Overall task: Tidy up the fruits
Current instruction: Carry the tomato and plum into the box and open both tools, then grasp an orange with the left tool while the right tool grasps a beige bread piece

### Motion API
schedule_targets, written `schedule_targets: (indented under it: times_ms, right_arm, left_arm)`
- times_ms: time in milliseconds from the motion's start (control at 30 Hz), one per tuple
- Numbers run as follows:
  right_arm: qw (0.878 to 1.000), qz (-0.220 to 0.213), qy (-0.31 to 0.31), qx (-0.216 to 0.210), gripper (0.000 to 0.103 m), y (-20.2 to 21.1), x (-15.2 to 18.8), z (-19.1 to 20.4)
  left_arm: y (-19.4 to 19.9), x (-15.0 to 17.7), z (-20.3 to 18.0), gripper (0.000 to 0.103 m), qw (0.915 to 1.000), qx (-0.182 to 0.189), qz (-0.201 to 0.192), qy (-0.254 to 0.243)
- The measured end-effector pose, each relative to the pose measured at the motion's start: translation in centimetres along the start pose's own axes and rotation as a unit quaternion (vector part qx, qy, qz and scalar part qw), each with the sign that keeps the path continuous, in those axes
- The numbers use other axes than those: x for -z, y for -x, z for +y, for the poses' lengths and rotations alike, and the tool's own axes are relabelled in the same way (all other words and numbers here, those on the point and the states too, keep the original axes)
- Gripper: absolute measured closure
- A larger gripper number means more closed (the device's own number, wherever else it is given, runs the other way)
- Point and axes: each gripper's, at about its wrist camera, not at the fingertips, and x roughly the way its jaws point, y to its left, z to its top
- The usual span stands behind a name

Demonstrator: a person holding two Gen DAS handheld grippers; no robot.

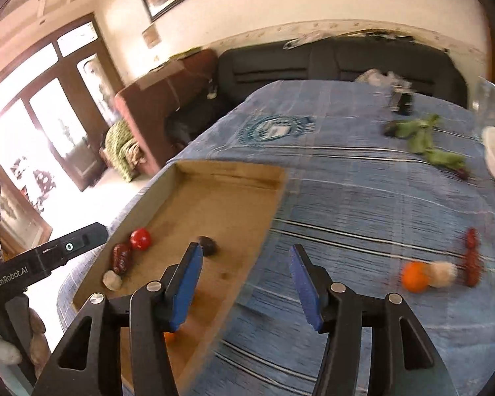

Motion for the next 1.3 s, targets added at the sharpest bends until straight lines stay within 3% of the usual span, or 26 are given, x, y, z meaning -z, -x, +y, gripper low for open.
schedule_targets:
  times_ms: [100,233,333,433,633,767,800,900,933,1033,1133,1300]
  right_arm:
    - [0.999,-0.014,-0.018,0.039,0.043,2.2,0.5,-3.7]
    - [0.991,-0.018,-0.093,0.093,0.044,4.2,1.1,-11.0]
    - [0.982,-0.016,-0.164,0.089,0.049,4.8,1.8,-15.7]
    - [0.979,-0.014,-0.190,0.076,0.049,4.7,2.2,-17.6]
    - [0.977,-0.004,-0.214,-0.010,0.049,1.6,1.6,-18.0]
    - [0.976,0.017,-0.216,-0.021,0.047,-1.1,1.2,-17.8]
    - [0.974,0.034,-0.215,-0.059,0.047,-1.4,1.2,-17.6]
    - [0.953,0.054,-0.217,-0.203,0.046,-0.3,1.9,-17.2]
    - [0.953,0.051,-0.211,-0.212,0.046,0.5,2.0,-17.1]
    - [0.964,0.031,-0.196,-0.178,0.046,3.2,2.8,-17.7]
    - [0.971,0.009,-0.213,-0.110,0.042,5.3,3.8,-20.0]
    - [0.966,-0.012,-0.250,-0.062,0.042,6.5,4.8,-23.0]
  left_arm:
    - [0.2,0.7,-1.9,0.040,0.9998,0.014,0.002,-0.014]
    - [-0.2,1.6,-4.1,0.038,0.9990,0.032,0.011,-0.030]
    - [-0.9,2.1,-5.5,0.038,0.9983,0.038,0.020,-0.039]
    - [-1.4,2.5,-6.2,0.038,0.9977,0.040,0.029,-0.045]
    - [-2.2,3.0,-7.1,0.038,0.9971,0.044,0.041,-0.045]
    - [-2.3,3.3,-7.4,0.038,0.9967,0.046,0.045,-0.049]
    - [-2.3,3.3,-7.4,0.038,0.9966,0.047,0.045,-0.050]
    - [-2.5,3.3,-7.4,0.037,0.9965,0.046,0.045,-0.053]
    - [-2.7,3.2,-7.4,0.037,0.9965,0.047,0.046,-0.052]
    - [-3.5,3.2,-7.7,0.037,0.9960,0.049,0.053,-0.052]
    - [-4.5,3.6,-8.7,0.038,0.9945,0.058,0.064,-0.058]
    - [-5.8,4.7,-10.8,0.038,0.9909,0.071,0.081,-0.081]
